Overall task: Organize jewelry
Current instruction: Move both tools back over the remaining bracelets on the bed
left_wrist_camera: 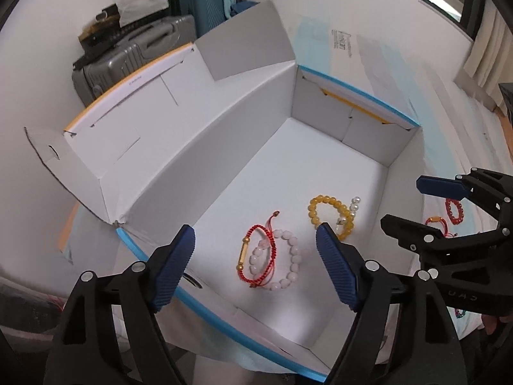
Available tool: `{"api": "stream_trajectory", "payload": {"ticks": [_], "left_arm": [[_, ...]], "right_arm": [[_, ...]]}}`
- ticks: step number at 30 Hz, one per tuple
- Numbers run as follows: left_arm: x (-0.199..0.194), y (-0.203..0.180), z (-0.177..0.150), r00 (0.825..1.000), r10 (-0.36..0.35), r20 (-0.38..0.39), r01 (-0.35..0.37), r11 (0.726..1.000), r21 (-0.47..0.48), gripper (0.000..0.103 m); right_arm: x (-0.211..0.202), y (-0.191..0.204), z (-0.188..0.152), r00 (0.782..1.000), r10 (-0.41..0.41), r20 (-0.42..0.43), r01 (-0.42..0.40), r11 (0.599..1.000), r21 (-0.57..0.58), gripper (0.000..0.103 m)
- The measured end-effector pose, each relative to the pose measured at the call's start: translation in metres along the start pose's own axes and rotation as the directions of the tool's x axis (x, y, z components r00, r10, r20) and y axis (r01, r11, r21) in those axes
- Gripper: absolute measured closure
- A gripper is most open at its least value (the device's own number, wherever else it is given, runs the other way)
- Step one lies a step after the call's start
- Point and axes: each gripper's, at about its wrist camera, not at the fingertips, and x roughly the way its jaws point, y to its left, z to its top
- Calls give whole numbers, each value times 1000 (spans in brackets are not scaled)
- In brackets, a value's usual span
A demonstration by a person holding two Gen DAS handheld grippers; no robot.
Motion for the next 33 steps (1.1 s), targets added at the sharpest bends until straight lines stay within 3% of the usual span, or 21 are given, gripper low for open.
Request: {"api": "stream_trajectory", "payload": {"ticks": [12, 17, 33], "left_arm": [[-25, -28, -12, 997, 30, 72, -31, 999, 16, 6], [-35, -48, -13, 996, 18, 87, -21, 999, 36, 6], [-67, -130, -20, 989, -40, 145, 22, 992, 127, 6]], "right_arm": [[-44, -17, -24, 996, -29, 87, 26, 999, 42, 26], [-63, -30, -38, 990, -51, 131, 43, 997, 66, 20], [-127, -80, -91, 966, -111, 233, 81, 988, 135, 18]]}}
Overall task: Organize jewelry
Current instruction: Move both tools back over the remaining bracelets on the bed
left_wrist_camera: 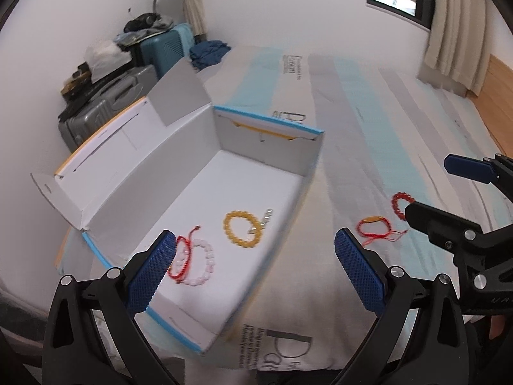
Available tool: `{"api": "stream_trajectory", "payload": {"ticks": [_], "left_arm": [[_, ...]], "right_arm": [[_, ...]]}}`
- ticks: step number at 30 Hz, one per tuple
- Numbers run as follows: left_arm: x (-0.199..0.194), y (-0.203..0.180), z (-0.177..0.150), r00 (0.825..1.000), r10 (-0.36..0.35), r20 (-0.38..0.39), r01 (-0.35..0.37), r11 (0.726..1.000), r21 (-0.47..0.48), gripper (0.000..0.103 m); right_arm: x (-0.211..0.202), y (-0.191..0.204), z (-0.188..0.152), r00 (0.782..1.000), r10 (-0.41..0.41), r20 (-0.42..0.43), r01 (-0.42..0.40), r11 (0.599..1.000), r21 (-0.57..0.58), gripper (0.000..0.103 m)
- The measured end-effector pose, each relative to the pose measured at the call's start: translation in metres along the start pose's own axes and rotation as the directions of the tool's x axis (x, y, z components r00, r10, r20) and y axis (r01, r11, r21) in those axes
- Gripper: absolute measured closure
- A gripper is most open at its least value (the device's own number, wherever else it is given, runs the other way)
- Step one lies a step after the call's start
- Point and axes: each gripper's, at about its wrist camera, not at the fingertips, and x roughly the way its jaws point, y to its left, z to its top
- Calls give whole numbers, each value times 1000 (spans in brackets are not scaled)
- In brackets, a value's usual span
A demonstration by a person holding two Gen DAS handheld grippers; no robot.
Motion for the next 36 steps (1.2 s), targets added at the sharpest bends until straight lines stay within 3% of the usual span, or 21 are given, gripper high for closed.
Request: {"api": "stream_trajectory", "payload": {"ticks": [11, 21, 36], "left_arm": [[-3, -72, 6, 997, -65, 41, 62, 996, 58, 6], [10, -143, 6, 990, -137, 31, 132, 981, 141, 6], [50, -182, -8, 987, -161, -9, 160, 972, 173, 6]], "right_arm": [[-32, -73, -38, 995, -98, 18, 96, 990, 108, 18], [-50, -136, -75, 986, -168, -5, 166, 966, 198, 18], [-27, -188, -126, 972, -222, -76, 235, 936, 263, 18]]}}
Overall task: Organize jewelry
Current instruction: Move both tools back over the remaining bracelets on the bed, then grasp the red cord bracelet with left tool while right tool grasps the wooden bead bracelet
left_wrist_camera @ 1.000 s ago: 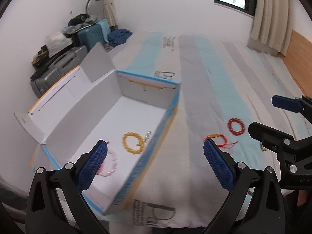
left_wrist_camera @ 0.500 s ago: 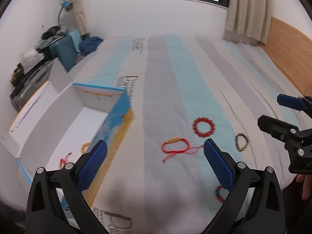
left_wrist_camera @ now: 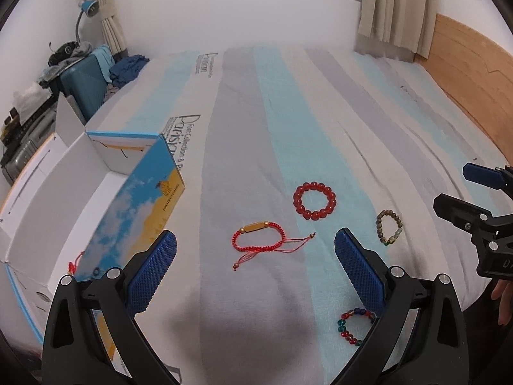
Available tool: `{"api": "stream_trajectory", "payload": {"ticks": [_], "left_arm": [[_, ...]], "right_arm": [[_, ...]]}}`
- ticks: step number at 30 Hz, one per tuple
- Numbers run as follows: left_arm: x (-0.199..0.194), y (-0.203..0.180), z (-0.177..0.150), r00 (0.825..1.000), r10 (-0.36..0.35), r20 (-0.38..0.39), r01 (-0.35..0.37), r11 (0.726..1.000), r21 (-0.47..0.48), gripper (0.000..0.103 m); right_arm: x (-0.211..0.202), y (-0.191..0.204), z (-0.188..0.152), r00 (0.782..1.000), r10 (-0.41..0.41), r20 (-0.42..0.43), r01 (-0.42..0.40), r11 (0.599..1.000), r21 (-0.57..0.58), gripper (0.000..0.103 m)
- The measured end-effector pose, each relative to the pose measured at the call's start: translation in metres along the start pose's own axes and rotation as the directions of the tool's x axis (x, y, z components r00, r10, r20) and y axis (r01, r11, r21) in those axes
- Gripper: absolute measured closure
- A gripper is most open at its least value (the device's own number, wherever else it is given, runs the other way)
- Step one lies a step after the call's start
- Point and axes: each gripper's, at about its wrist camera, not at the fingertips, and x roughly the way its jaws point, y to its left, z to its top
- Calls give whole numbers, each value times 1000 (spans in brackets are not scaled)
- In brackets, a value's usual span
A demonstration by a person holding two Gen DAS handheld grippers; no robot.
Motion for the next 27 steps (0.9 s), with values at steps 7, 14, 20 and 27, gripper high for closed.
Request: {"api": "stream_trajectory", "payload": {"ticks": [7, 14, 20, 27], "left_arm": [[27, -5, 0, 1000, 0, -27, 1, 1000, 7, 6], [61, -10, -1, 999, -8, -51, 8, 1000, 16, 6], [87, -7, -1, 997, -10, -77, 10, 1000, -2, 6], [117, -5, -5, 994, 1, -107, -1, 1000, -1, 6]], "right_arm": [[32, -13, -13, 999, -23, -32, 24, 1000, 20, 18], [69, -30, -25, 996, -28, -83, 33, 998, 56, 18], [94, -42, -32, 992, -27, -120, 36, 997, 72, 18], [119, -50, -42, 988, -23, -153, 37, 995, 89, 18]]}}
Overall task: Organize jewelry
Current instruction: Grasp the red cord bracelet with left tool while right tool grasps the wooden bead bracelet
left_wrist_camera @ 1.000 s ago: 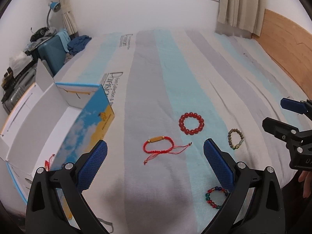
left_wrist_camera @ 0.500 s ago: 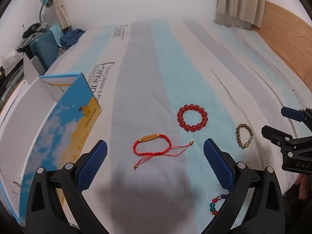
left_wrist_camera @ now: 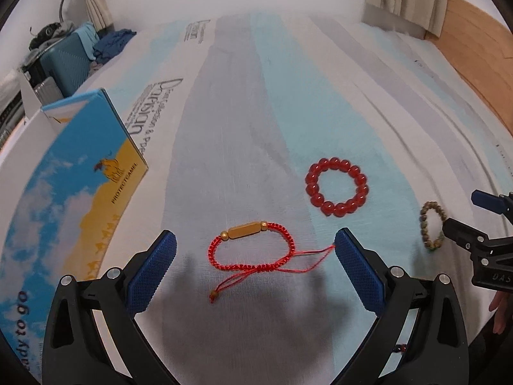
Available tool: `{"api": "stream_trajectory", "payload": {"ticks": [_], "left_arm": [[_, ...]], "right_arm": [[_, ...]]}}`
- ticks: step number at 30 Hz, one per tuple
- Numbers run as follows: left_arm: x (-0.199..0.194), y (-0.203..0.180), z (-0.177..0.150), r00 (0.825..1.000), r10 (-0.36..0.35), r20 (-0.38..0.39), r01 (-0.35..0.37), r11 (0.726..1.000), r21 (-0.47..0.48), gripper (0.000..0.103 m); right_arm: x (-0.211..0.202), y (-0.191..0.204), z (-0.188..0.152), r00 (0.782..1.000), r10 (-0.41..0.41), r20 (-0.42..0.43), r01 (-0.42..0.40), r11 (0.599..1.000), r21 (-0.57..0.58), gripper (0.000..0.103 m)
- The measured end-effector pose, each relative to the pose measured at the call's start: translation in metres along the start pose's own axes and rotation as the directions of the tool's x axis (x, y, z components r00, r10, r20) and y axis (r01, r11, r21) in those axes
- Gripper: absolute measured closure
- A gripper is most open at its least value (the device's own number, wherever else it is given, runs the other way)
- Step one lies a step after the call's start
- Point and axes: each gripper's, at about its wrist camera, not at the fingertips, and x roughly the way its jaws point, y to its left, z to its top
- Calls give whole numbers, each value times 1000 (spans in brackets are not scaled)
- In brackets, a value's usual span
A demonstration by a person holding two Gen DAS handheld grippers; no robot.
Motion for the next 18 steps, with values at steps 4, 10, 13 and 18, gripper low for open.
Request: {"api": "stream_trajectory", "payload": {"ticks": [4, 10, 13, 18], "left_arm": [[14, 1, -2, 1000, 3, -12, -3, 1000, 0, 6], [37, -2, -4, 999, 27, -25, -27, 999, 21, 6], [47, -2, -5, 999, 29, -37, -28, 999, 21, 6], [58, 1, -8, 998, 26, -50, -26, 1000, 16, 6]], "right_arm": [[15, -4, -3, 1000, -5, -21, 5, 1000, 3, 18], [32, -9, -6, 999, -10, -37, 10, 1000, 6, 18], [41, -10, -7, 999, -5, -49, 6, 1000, 9, 18], [50, -9, -8, 999, -11, -52, 11, 1000, -8, 18]]}}
